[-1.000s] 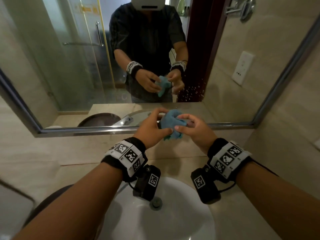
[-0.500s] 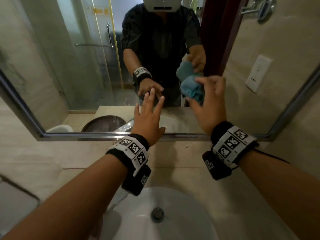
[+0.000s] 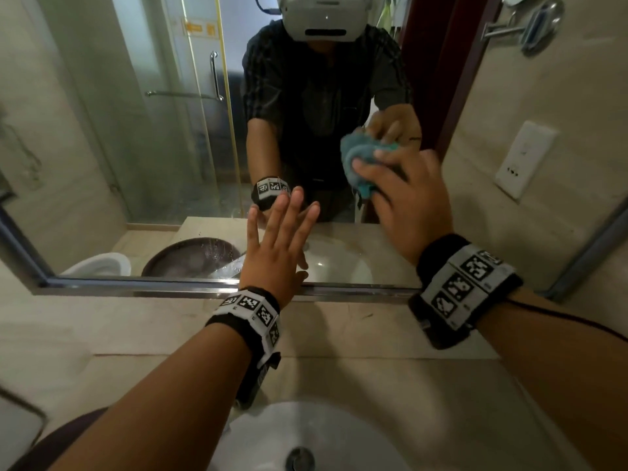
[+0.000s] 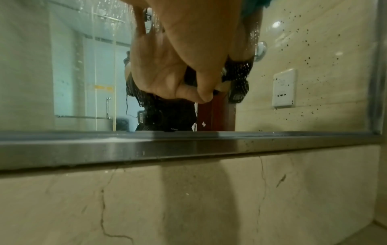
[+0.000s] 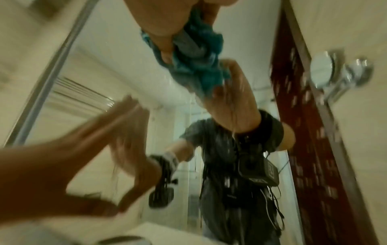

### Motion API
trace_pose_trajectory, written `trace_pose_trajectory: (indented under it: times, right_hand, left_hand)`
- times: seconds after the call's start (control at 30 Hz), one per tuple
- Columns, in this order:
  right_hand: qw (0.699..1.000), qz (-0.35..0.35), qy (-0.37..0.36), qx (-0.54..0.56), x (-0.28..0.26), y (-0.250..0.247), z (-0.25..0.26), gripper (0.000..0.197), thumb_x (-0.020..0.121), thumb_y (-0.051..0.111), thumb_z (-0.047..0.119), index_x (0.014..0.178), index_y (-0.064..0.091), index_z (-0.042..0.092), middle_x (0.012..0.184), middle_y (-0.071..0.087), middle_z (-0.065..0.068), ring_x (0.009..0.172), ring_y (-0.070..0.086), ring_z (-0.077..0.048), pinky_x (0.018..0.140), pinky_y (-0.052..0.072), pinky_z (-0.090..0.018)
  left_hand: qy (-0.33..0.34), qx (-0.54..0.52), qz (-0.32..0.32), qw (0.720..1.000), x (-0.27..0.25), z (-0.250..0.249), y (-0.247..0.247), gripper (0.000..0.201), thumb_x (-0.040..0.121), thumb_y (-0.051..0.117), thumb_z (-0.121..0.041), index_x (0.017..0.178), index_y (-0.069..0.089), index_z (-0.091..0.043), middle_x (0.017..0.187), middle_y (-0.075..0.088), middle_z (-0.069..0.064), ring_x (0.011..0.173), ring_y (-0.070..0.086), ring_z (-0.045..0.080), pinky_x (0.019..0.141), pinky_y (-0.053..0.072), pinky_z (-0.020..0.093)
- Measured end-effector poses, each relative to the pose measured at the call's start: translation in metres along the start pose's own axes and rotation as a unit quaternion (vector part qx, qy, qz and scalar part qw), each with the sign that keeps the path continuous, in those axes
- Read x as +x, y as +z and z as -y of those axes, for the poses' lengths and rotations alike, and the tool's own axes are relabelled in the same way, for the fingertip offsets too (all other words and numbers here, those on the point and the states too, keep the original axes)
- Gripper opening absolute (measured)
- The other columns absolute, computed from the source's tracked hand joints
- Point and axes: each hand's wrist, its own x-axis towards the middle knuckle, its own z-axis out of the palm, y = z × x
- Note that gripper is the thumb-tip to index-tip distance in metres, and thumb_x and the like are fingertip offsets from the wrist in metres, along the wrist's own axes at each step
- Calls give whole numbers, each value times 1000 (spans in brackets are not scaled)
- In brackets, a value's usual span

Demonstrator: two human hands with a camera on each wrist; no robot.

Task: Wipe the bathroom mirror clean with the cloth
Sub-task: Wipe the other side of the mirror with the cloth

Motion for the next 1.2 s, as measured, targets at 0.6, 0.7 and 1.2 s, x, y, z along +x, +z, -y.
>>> trace_pose_trajectory:
  times: [0.6,0.7,1.2]
  right_hand:
    - [985,76,-153,5,-81,68,28,43,77,70,12,118,63,17,123,58,-9,95,47,-26,79,52,-41]
    - [977,135,-164,-19,-82,51,20,46,68,81,13,112,68,17,114,64,-11,83,57,-28,70,54,-39]
    - [982,120,-147,19,-74,57,30,49,69,80,14,115,65,16,116,62,-12,89,58,-31,73,55,-43]
  left_hand:
    - [30,9,-101,994,-2,30,9,117,69,71,-53,149,0,-6,156,-11,10,145,2,25,118,8,40]
    - [33,16,-88,995,-2,31,9,119,71,68,-57,149,-8,-7,155,-21,8,145,-2,25,118,4,39]
    - [36,29,-93,995,-3,30,12,118,73,63,-62,148,-9,-7,156,-11,10,144,-6,25,118,-1,38]
